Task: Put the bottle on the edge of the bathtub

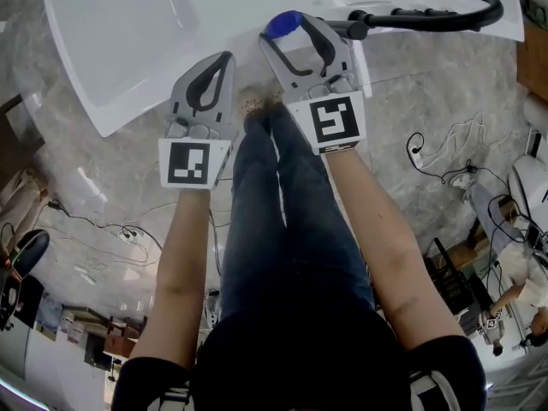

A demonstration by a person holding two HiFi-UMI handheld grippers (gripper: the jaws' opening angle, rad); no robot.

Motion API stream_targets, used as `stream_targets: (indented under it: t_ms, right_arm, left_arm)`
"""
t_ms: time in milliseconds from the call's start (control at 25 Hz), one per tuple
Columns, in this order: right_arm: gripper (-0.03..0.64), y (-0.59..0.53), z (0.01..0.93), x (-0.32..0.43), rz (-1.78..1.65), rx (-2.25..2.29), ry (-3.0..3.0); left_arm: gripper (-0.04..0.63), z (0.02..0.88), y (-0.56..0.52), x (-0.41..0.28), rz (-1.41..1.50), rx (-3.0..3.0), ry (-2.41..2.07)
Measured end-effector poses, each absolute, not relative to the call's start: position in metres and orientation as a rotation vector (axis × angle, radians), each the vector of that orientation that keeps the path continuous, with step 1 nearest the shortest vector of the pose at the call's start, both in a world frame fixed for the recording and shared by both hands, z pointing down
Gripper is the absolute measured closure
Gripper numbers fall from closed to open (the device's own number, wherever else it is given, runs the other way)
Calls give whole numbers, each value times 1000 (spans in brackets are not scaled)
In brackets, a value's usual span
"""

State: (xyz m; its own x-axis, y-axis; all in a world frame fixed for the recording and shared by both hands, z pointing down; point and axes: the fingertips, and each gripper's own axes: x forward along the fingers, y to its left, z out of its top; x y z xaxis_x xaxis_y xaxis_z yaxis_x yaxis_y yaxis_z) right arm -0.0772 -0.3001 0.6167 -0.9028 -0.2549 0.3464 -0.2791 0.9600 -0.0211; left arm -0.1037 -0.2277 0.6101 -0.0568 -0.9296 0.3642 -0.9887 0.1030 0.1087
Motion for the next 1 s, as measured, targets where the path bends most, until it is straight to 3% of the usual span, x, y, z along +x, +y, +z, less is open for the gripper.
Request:
stream_targets:
  t_ms: [480,1000]
  right_arm:
    - [364,-296,619,-70,137,378,-2749]
    - [364,-271,571,-48,161,438,-2727]
  left_arm:
    - [595,606,-225,-99,230,1879,-2036]
    - [595,540,-208,-105,205,1901,-2084]
